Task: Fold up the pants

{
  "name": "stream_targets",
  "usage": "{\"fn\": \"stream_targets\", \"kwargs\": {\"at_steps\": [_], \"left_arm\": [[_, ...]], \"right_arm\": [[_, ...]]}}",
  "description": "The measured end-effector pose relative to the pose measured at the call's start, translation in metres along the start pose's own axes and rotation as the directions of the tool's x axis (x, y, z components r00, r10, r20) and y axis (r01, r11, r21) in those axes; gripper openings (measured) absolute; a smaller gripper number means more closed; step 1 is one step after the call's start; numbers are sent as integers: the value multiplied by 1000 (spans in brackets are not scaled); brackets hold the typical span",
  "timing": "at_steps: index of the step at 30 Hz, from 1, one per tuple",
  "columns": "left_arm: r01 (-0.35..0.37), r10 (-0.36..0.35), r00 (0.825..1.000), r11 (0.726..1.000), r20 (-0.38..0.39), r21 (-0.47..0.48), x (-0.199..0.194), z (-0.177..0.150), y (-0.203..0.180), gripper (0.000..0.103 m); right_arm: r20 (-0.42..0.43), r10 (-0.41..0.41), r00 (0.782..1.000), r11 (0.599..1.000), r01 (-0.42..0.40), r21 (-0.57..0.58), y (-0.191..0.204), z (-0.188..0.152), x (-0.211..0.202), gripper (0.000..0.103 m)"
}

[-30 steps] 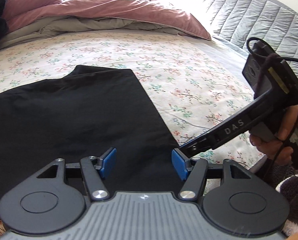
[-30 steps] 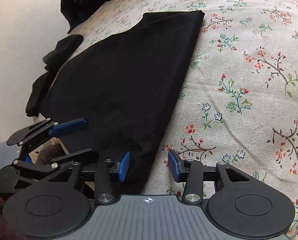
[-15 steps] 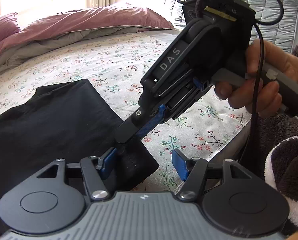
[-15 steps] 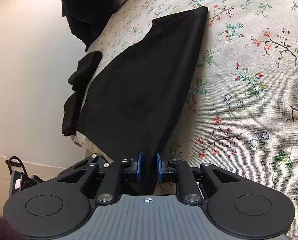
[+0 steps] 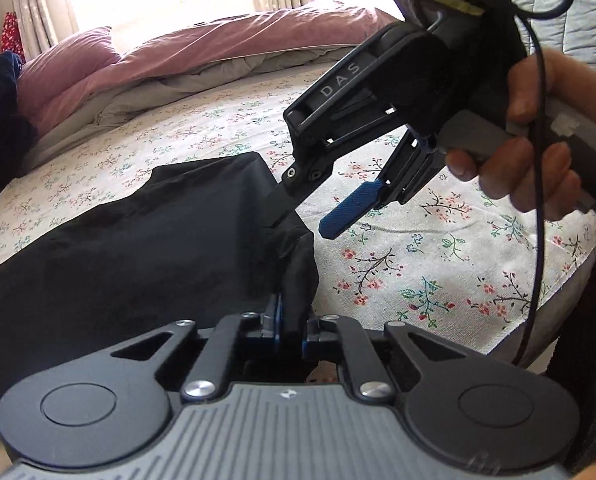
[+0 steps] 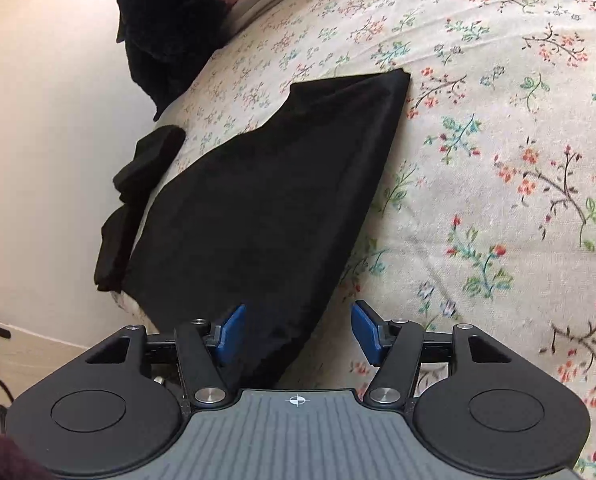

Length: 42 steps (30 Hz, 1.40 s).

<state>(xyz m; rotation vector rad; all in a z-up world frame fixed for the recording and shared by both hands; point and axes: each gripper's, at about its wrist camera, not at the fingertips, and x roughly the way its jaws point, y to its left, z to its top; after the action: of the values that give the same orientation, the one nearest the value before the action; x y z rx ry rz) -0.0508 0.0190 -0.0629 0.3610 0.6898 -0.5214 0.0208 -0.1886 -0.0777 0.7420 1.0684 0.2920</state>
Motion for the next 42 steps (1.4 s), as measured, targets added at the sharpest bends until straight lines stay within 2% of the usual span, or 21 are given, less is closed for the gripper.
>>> {"fn": "stream_targets", "kwargs": {"at_steps": [4,6,9,14,17,20,24,27,29,33,37,39,42], "left_arm": [[20,-21,1000,998,-20,-53,0,1,6,25],[24,-26,999,997,-27,-72,0,3,7,25],[35,-40,998,994,-40,-106,2,5,9,24],[42,-51,997,989,-63,-141,7,10,9,24],[46,-60,995,984,-76,-171,8,12,6,24],[65,-84,993,977,-83,-202,8,18,2,23],[140,-158,985,966,-67,-217,7,30,-11,23],[218,-232,972,955,-48,-202,8,42,-34,23],[279,-290,956,942,-33,-187,7,48,-51,23],[402,-412,911,895,-11,-192,8,58,-82,22],[488,-497,868,851,4,-196,4,62,-100,22],[507,-515,857,839,13,-199,2,62,-102,22],[509,-514,857,834,36,-212,-4,61,-97,22]], "right_arm": [[63,1,998,998,-5,63,-26,28,27,56],[118,18,993,995,-29,93,-32,42,34,46],[189,-11,982,992,-12,122,-35,65,46,35],[264,-23,964,980,-30,196,-50,87,59,20],[283,-24,959,978,-36,204,-59,92,59,4],[287,-50,957,986,2,164,-60,90,51,2],[295,-81,952,984,30,174,-73,88,23,2],[317,-114,942,983,60,176,-89,82,-13,2],[334,-142,932,979,82,188,-102,76,-41,2],[351,-214,912,962,134,237,-135,55,-102,2],[358,-279,891,939,174,297,-154,35,-146,2],[361,-294,885,931,180,317,-156,30,-159,2],[363,-300,882,929,185,319,-149,32,-170,2]]}}
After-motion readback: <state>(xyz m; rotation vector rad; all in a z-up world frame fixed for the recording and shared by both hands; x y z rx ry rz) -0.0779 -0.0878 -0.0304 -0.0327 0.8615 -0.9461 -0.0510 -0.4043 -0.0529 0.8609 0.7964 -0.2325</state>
